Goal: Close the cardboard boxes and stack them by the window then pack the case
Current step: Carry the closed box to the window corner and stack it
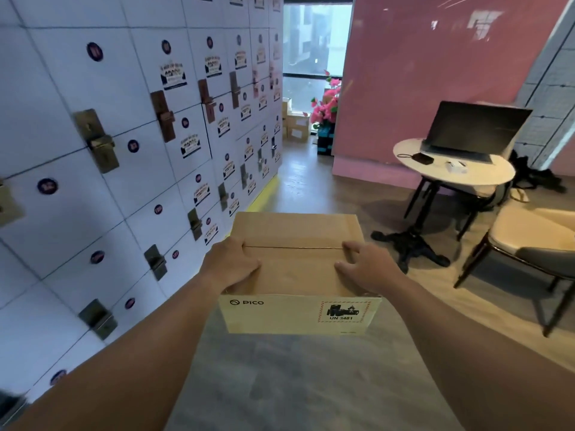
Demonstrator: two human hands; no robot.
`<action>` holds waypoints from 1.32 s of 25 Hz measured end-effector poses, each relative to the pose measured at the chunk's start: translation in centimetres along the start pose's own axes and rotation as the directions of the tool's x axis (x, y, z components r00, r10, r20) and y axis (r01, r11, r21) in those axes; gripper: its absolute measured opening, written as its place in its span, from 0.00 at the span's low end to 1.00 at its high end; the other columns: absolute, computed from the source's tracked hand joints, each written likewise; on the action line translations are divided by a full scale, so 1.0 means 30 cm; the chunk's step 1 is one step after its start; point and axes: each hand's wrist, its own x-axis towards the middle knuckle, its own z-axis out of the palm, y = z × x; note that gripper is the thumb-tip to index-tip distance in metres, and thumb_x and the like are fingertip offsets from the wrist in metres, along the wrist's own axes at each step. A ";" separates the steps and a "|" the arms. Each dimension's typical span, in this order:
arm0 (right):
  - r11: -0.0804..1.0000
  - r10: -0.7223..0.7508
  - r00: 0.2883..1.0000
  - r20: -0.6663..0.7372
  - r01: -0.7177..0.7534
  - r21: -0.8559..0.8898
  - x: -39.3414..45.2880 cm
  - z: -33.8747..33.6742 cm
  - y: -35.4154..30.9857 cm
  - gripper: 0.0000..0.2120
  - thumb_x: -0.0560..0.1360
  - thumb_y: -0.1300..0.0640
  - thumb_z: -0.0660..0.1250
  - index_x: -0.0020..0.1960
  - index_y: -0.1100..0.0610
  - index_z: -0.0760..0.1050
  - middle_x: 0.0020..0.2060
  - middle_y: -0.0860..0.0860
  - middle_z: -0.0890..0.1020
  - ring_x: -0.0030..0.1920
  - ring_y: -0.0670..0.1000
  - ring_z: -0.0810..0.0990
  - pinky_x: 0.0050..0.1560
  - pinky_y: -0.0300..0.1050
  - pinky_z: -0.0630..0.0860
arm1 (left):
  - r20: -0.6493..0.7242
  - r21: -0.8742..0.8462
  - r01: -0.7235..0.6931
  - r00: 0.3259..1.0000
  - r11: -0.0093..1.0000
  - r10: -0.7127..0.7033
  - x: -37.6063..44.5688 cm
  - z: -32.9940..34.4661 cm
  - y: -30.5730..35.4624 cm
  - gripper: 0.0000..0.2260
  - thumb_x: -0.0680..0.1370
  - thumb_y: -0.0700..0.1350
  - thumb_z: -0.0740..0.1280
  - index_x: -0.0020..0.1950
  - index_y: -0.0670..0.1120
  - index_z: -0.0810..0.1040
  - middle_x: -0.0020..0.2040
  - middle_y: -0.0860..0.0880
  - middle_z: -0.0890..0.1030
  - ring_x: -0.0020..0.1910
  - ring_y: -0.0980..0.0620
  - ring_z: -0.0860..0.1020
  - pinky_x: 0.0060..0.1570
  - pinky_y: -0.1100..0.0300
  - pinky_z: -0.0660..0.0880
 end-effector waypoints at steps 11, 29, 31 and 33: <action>0.989 0.126 0.992 -0.009 -0.125 0.081 1.158 -0.104 0.076 0.30 0.72 0.40 0.72 0.72 0.47 0.73 0.63 0.52 0.80 0.58 0.55 0.79 0.52 0.46 0.74 | 0.086 -0.015 -0.105 0.991 0.994 0.106 1.252 0.043 0.202 0.17 0.71 0.57 0.71 0.56 0.53 0.77 0.48 0.53 0.80 0.44 0.53 0.79 0.36 0.58 0.78; 0.991 0.057 0.997 0.051 -0.063 0.116 3.436 -0.140 0.165 0.32 0.71 0.38 0.73 0.72 0.44 0.72 0.63 0.49 0.80 0.52 0.51 0.77 0.46 0.41 0.71 | -0.001 0.044 -0.099 0.995 0.994 0.099 3.423 0.088 0.419 0.16 0.68 0.62 0.69 0.52 0.55 0.77 0.46 0.54 0.80 0.40 0.56 0.76 0.31 0.62 0.69; 0.990 0.068 0.996 0.066 -0.076 0.118 3.647 -0.152 0.147 0.32 0.71 0.39 0.74 0.73 0.45 0.72 0.63 0.49 0.80 0.51 0.49 0.76 0.48 0.42 0.70 | 0.015 0.041 -0.092 0.996 0.995 0.091 3.637 0.075 0.442 0.17 0.69 0.60 0.69 0.54 0.54 0.78 0.46 0.53 0.80 0.42 0.53 0.78 0.33 0.61 0.71; 0.986 0.099 0.992 0.077 -0.108 0.125 3.880 -0.179 0.146 0.33 0.70 0.40 0.75 0.73 0.46 0.72 0.65 0.50 0.79 0.55 0.51 0.78 0.49 0.43 0.71 | 0.035 0.052 -0.087 0.996 0.995 0.086 3.870 0.061 0.481 0.17 0.70 0.59 0.69 0.55 0.53 0.79 0.46 0.52 0.81 0.43 0.52 0.79 0.35 0.60 0.73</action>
